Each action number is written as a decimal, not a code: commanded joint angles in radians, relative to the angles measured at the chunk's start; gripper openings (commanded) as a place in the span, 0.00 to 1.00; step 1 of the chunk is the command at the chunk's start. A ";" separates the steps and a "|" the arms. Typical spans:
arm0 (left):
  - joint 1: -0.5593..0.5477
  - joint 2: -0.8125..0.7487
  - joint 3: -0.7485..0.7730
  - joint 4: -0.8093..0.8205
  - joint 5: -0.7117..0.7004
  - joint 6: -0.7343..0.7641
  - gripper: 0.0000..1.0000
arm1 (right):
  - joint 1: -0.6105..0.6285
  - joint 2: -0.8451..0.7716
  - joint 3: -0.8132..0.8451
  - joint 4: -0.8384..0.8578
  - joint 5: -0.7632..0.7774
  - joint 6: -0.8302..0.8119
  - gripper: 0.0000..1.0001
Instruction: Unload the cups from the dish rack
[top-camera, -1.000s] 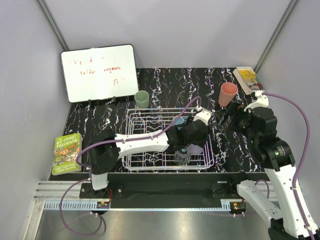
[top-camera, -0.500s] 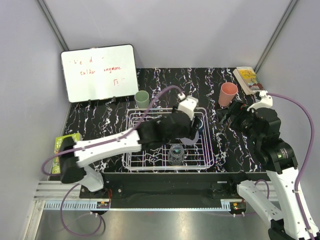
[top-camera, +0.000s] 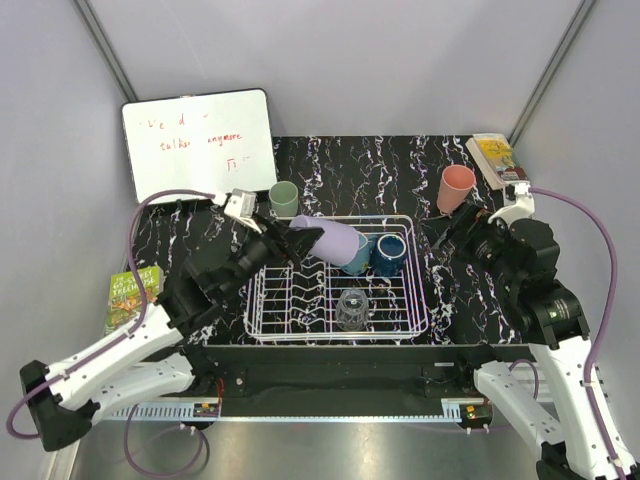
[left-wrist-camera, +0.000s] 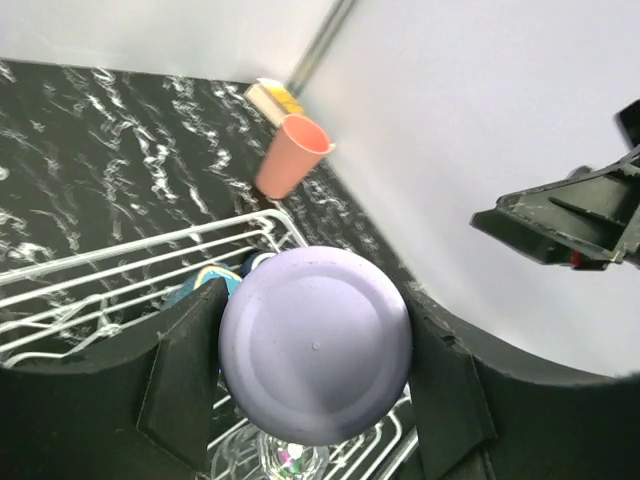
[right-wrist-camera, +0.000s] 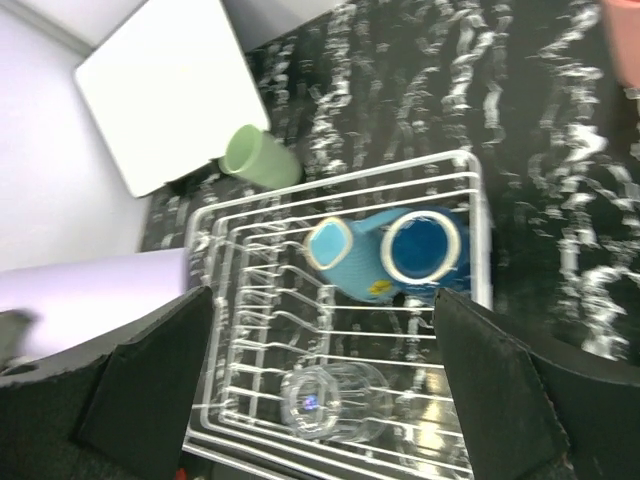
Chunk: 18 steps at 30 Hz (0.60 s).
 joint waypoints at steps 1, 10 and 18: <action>0.103 -0.046 -0.122 0.424 0.325 -0.173 0.00 | 0.006 -0.020 -0.046 0.172 -0.200 0.081 0.97; 0.161 0.078 -0.215 0.752 0.480 -0.308 0.00 | 0.006 -0.066 -0.207 0.471 -0.438 0.281 0.94; 0.161 0.164 -0.189 0.775 0.490 -0.313 0.00 | 0.006 -0.079 -0.252 0.597 -0.518 0.365 0.91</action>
